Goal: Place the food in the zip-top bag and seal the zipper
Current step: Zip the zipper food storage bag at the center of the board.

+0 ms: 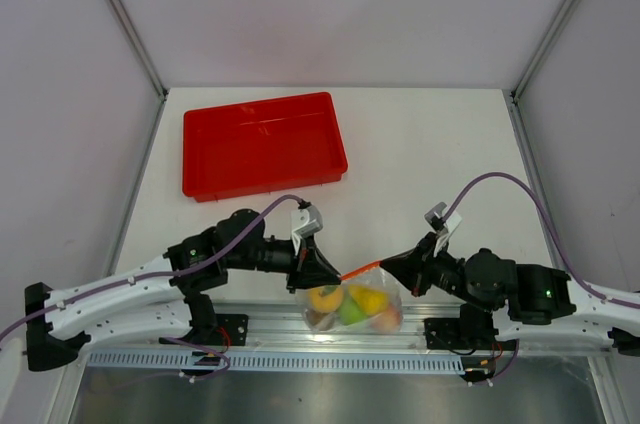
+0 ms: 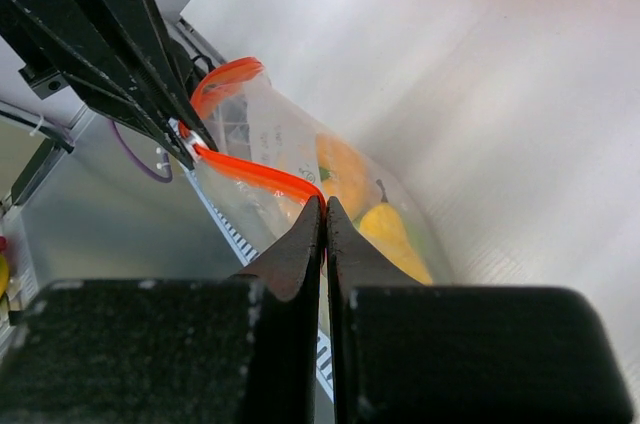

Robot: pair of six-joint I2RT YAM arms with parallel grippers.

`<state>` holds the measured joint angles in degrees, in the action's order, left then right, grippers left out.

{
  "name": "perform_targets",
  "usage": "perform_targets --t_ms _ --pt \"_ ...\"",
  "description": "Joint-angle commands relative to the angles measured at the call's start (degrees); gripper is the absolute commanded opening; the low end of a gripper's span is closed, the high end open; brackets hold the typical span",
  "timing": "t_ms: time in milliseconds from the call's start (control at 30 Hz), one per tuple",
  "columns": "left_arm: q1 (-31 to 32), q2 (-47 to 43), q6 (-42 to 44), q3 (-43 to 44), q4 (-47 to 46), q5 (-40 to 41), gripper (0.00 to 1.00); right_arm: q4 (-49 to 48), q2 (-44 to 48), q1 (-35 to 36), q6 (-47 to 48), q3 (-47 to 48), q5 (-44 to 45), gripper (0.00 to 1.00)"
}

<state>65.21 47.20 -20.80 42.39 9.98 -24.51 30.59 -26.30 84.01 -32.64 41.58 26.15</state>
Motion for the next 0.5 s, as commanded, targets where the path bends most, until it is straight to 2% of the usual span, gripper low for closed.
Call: perform_targets --t_ms 0,467 --pt "-0.1 -3.2 0.6 -1.0 4.0 0.5 0.01 2.1 1.0 -0.2 -0.2 1.7 5.8 0.00" --pt "-0.1 -12.0 1.2 -2.5 12.5 5.3 0.00 5.2 3.8 -0.2 -0.8 2.9 8.7 0.00"
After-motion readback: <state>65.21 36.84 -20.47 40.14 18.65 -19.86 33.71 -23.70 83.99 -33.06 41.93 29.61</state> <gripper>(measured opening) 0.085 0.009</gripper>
